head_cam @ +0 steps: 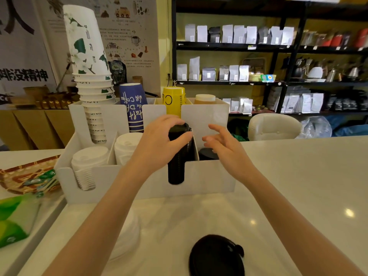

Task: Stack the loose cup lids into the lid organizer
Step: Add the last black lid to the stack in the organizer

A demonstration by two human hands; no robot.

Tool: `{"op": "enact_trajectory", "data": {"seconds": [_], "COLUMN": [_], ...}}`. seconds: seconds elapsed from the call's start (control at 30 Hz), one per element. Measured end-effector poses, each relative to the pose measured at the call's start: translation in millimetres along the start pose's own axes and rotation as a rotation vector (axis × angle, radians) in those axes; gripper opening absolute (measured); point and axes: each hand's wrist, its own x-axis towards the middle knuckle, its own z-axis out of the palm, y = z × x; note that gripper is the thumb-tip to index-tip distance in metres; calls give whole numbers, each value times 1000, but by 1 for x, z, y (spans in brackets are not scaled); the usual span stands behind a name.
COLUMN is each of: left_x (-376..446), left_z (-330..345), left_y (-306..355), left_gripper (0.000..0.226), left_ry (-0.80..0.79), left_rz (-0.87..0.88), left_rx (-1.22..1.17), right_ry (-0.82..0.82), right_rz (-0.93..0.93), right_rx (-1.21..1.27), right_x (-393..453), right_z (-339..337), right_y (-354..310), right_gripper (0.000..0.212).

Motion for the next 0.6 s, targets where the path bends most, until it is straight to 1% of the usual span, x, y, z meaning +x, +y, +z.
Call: {"op": "enact_trajectory", "data": {"seconds": [0.07,0.13,0.23,0.33,0.4,0.5,0.6], "left_x": [-8,-18,-50,-96,-122,-150,-167], "left_z": [-1,4,21,41,48,50,50], "left_y": [10,15,17,15,13,13,12], "left_gripper": [35,37,43,60,70,77,82], "left_ry": [-3,-33,-200,-404,-485,-550,-578], "left_rz": [5,-42,-102,-119,-137,-169,-175], "left_rx": [-94,-184,-269,-165,-128,-118,-86], "right_ry": [6,7,8,-20,-38,-50,-69], "right_rz": [10,33,70,104,133,187,229], "right_rx": [-5,-26,-71,-115,-126,-141,-160], "right_x": [-14,-30,-56,-85,-103,-127,-148], "right_z": [-7,-13,-16,-16,-16,-17,-16], "right_y": [-1,-1,1,6,11,19,25], "right_gripper": [43,42,38,32,29,29,27]}}
